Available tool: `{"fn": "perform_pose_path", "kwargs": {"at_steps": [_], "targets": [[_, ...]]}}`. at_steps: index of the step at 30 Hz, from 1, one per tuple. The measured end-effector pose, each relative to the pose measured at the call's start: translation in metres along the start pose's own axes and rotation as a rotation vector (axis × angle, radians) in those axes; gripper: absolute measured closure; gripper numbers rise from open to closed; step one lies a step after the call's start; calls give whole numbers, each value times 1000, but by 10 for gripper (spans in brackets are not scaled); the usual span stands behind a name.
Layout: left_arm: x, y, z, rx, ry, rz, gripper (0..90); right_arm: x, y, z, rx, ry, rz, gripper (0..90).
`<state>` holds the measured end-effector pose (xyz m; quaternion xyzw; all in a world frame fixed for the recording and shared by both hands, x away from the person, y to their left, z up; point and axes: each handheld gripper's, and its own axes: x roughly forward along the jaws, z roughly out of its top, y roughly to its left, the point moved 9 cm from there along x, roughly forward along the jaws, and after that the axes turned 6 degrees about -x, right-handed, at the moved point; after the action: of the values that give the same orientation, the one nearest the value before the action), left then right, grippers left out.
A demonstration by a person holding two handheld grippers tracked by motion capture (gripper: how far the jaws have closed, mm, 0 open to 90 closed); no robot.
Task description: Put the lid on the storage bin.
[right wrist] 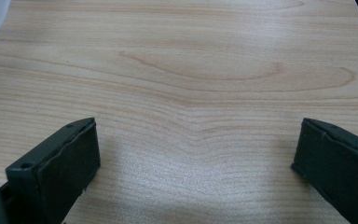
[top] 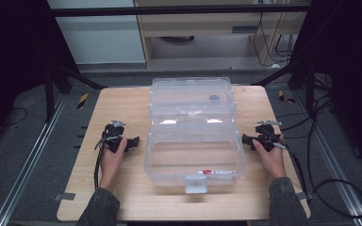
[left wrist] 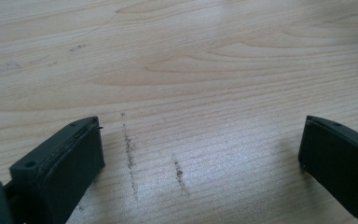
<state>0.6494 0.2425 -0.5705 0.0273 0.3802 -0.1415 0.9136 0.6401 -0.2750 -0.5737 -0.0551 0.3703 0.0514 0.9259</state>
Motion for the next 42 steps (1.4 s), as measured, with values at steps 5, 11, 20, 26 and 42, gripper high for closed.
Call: {"fn": "perform_pose_path", "kwargs": {"at_steps": [5, 11, 20, 26, 42], "targets": [[0, 0, 0, -1, -1, 0, 0, -1, 1, -1, 5, 1, -2, 3], [-1, -1, -1, 13, 2, -17, 0, -1, 0, -1, -11, 0, 13, 3], [-48, -4, -1, 119, -58, -27, 56, -23, -4, -1, -189, -36, 39, 100], [-114, -9, 7, 170, -115, -58, 59, -100, -3, 14, -413, -118, -34, 166], [-169, -60, 47, 253, -95, -241, 81, -216, 42, 99, -745, -157, 85, 183]]}}
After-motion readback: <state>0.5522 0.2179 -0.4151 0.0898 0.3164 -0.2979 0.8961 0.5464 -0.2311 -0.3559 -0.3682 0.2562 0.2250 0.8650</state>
